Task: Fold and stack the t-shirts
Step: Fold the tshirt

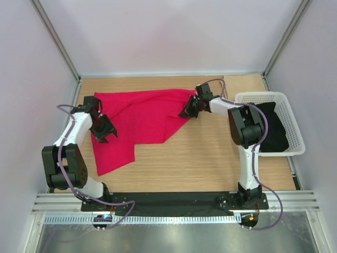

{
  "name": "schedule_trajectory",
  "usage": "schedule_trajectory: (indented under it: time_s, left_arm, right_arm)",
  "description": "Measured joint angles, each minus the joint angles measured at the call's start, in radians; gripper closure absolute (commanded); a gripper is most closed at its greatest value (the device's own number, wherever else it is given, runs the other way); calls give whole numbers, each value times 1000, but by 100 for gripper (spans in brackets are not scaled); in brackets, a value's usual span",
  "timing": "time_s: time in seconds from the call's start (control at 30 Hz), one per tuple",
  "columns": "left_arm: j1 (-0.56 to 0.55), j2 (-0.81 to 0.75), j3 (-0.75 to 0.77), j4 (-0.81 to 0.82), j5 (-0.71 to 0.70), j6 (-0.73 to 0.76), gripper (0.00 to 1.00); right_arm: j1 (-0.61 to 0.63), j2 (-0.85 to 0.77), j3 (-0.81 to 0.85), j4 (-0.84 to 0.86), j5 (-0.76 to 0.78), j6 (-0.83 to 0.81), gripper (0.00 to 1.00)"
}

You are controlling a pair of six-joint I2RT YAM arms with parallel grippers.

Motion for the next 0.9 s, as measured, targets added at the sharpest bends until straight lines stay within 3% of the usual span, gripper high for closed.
schedule_trajectory:
  time_s: [0.23,0.4,0.6,0.9]
  left_arm:
    - [0,2,8,-2,-2,10,47]
    - [0,2,15,-1,-10,29,47]
    - [0,2,15,-2,-12,41,47]
    - [0,2,15,-7,-15,57,47]
  right_arm:
    - [0,-80,2,-246,43,-77,99]
    - [0,-322,-77,-452,118,-180,99]
    - [-8,-491,-196,-535,169,-233,99]
    - [-49,-510,-444,-563,204,-267,99]
